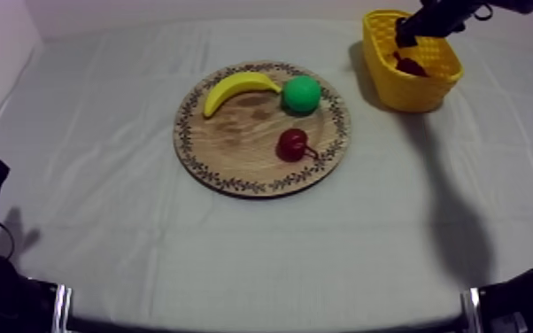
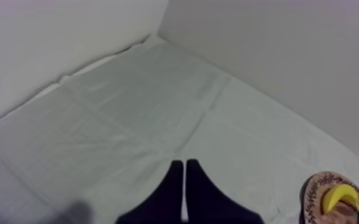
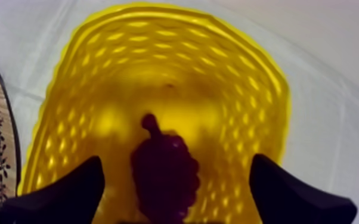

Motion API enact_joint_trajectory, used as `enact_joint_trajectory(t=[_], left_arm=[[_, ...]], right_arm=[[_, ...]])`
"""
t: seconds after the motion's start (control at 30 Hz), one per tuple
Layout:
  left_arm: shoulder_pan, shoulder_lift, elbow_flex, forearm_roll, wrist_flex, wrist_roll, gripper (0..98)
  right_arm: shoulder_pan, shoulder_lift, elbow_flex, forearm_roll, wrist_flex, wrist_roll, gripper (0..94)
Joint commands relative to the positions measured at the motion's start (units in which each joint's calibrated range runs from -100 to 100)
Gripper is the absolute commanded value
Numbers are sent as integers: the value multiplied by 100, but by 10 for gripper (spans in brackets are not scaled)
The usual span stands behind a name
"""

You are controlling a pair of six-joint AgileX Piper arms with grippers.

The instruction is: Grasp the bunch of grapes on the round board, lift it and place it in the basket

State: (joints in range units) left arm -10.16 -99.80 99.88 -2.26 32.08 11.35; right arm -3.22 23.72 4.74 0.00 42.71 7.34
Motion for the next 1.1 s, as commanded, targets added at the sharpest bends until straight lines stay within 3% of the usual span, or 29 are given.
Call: enact_joint_trajectory(t=[0.0, 0.7, 1.07], left_arm=[[-1, -3, 1, -1, 2, 1, 1], [-1, -3, 1, -1, 2, 1, 1], [-1, -3, 1, -1, 2, 1, 1]], right_arm=[[19, -283, 196, 11, -24, -5, 666], [506, -3633, 3531, -373, -31, 365, 65], [797, -5897, 5703, -428, 317, 332, 9]])
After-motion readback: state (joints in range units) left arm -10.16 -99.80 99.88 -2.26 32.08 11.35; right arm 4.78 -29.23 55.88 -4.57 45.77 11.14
